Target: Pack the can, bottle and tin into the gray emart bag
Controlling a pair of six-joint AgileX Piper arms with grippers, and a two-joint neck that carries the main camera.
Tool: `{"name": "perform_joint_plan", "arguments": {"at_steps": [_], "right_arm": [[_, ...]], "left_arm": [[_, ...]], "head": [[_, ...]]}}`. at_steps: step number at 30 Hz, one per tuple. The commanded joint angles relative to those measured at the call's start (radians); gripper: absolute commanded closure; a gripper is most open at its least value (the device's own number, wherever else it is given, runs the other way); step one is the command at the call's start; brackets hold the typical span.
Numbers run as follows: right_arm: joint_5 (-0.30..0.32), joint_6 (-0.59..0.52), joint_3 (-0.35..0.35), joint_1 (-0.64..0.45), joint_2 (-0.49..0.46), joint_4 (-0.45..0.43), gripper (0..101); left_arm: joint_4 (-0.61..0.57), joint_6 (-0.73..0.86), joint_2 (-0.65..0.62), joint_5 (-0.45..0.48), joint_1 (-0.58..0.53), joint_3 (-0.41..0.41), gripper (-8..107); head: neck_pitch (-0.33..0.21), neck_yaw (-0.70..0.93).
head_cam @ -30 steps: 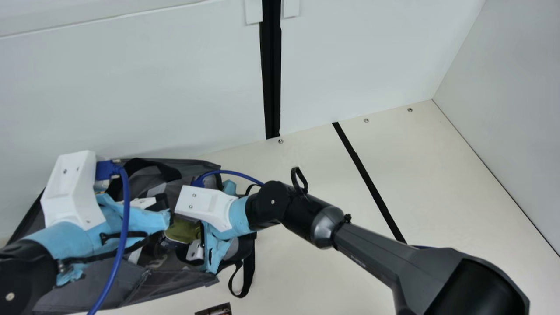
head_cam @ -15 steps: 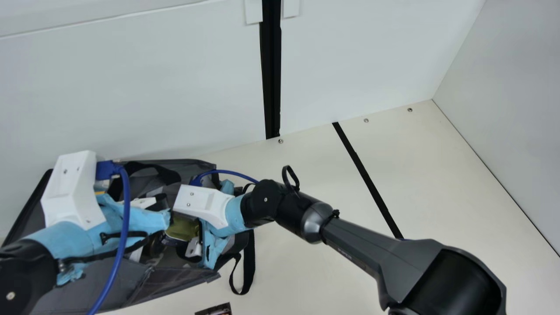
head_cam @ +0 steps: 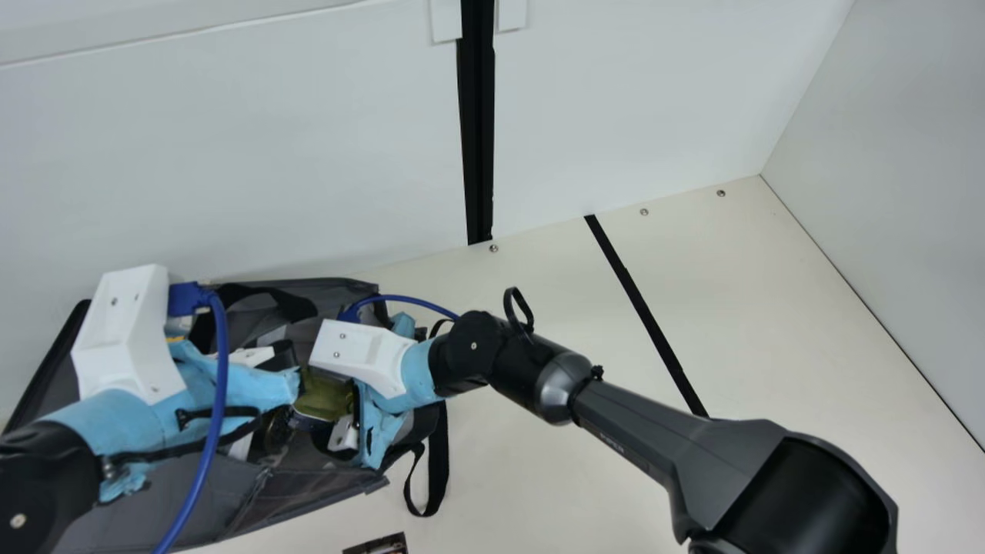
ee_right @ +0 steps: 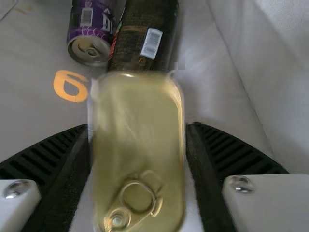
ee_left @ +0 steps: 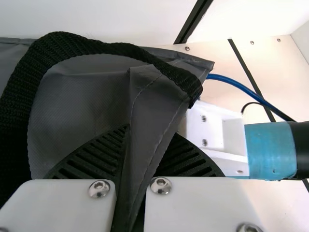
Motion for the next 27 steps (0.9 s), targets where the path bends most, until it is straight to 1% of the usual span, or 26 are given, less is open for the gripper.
{"name": "perform_joint_plan", "arguments": {"at_steps": [1,5,6,14,27], "right_arm": [[0.006,-0.006,0.008,-0.003,-0.007,0.000,25],[0.011,-0.016,0.026,-0.011,-0.027,0.008,11],[0.012,-0.019,0.031,-0.013,-0.033,0.010,10],[0.024,-0.041,0.073,-0.029,-0.082,0.027,10],[0.032,-0.072,0.163,-0.065,-0.182,0.051,10]], "left_arm": [[0.000,0.000,0.000,0.000,0.000,0.000,89],[0.000,0.000,0.000,0.000,0.000,0.000,89],[0.000,0.000,0.000,0.000,0.000,0.000,89],[0.000,0.000,0.000,0.000,0.000,0.000,89],[0.000,0.000,0.000,0.000,0.000,0.000,89]], "head": [[-0.023,-0.001],[-0.023,-0.001],[-0.023,-0.001],[-0.023,-0.001],[-0.023,-0.001]]}}
